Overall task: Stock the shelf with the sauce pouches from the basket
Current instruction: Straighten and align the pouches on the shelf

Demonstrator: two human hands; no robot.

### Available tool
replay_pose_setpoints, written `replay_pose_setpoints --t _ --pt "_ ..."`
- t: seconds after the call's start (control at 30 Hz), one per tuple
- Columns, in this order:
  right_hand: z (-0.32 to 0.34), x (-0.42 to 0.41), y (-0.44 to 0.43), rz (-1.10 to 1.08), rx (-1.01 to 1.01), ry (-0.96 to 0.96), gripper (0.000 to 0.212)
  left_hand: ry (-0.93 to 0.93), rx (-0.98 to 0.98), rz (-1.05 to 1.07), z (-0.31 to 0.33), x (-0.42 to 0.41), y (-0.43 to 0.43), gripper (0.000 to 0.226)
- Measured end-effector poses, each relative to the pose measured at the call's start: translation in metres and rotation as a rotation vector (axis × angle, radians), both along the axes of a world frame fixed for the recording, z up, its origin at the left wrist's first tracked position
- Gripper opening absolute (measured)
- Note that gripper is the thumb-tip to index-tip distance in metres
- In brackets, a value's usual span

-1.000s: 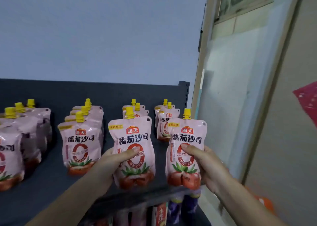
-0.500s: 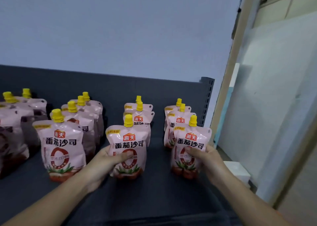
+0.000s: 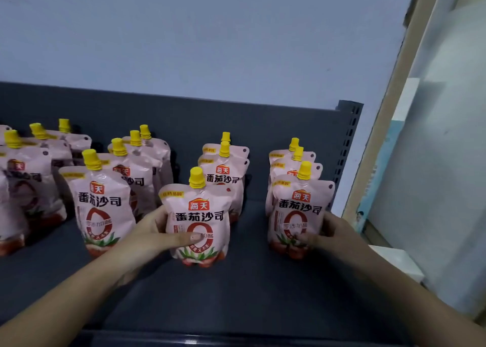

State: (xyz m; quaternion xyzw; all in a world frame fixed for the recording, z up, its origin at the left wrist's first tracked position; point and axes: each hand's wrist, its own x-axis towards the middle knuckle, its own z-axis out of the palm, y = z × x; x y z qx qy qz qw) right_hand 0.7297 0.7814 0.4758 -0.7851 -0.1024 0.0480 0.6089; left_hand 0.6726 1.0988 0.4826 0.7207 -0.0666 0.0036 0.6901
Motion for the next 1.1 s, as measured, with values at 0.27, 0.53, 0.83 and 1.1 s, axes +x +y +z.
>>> replay_pose_setpoints --t 0.27,0.53,0.83,1.1 --pt "0.001 0.018 -0.007 -0.028 -0.122 -0.141 0.034 -0.007 -0.063 -0.052 -0.005 -0.007 0.003 0.1" --pt "-0.01 0.014 -0.013 -0.064 0.019 -0.056 0.023 -0.656 0.386 0.546 -0.016 -0.026 -0.018 0.041" --pt "0.004 -0.006 -0.004 -0.017 0.159 0.011 0.025 -0.338 0.714 -0.179 -0.011 -0.013 -0.12 0.097" --pt "0.04 -0.032 0.004 -0.024 0.266 -0.2 0.028 -0.542 0.459 -0.198 0.014 0.014 -0.132 0.103"
